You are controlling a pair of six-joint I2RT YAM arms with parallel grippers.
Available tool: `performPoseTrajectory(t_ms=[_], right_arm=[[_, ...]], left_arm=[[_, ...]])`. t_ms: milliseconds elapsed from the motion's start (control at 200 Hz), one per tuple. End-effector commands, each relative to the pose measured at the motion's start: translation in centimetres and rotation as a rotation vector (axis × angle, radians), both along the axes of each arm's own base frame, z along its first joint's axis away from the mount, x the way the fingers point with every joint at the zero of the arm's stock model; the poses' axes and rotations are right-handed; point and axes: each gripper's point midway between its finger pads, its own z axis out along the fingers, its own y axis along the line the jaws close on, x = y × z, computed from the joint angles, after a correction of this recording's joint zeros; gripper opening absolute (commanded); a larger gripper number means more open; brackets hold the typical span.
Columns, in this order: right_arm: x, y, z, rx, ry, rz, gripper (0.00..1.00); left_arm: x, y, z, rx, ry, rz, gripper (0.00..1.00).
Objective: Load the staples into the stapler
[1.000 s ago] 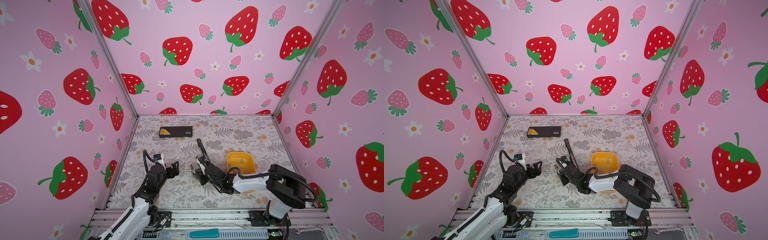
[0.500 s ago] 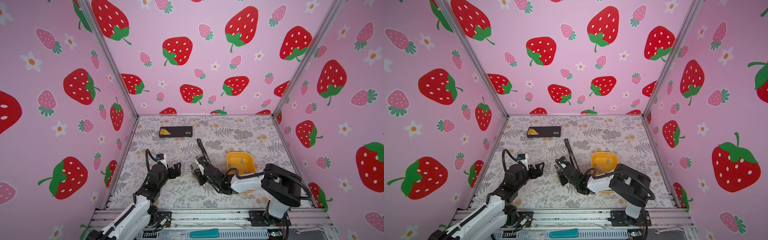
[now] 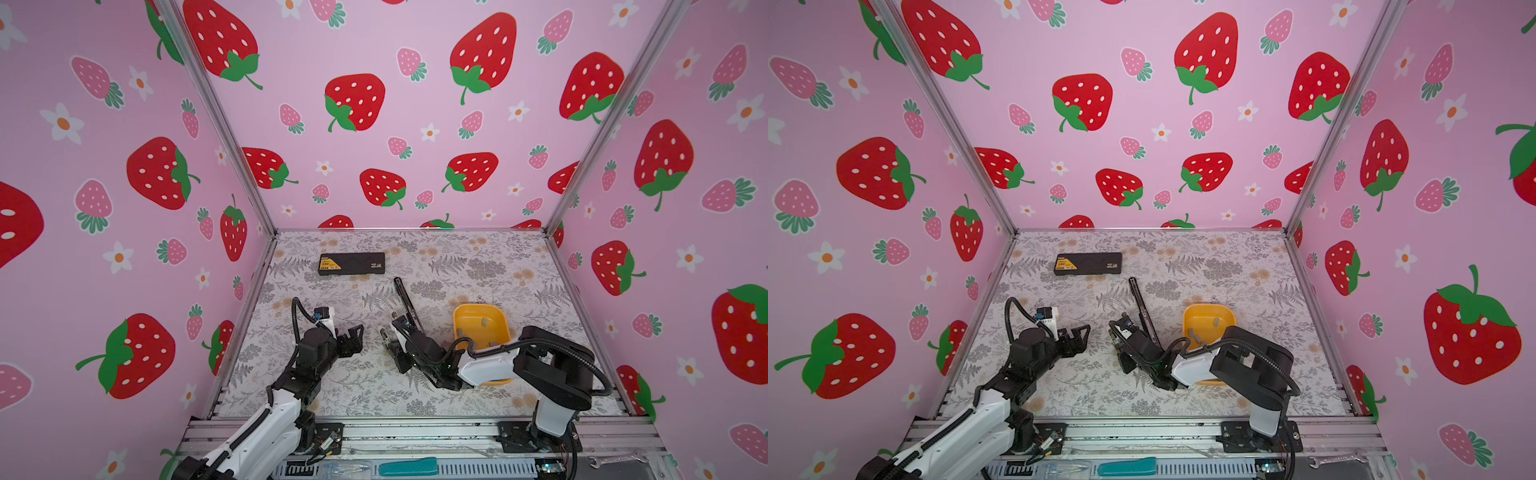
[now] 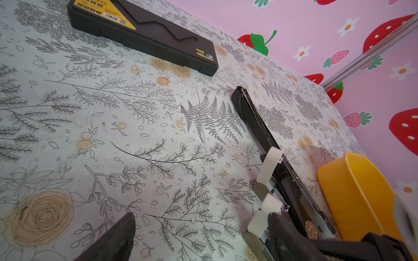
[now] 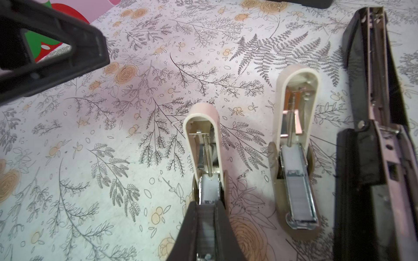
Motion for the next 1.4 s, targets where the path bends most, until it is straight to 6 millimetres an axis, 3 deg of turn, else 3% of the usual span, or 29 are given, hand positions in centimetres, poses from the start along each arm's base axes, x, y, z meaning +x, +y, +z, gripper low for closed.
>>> performPoseTrajectory(t_ms=[0, 1391], right_arm=[[-0.3, 1.2, 1.0, 0.045, -0.006, 0.008, 0.05], [0.5, 0.8, -0.5, -0.047, -0.036, -0.035, 0.05]], left_arm=[[0.3, -0.4, 0.8, -0.006, -0.027, -0.018, 0.93], [0.3, -0.7, 0.7, 0.0, -0.021, -0.024, 0.93]])
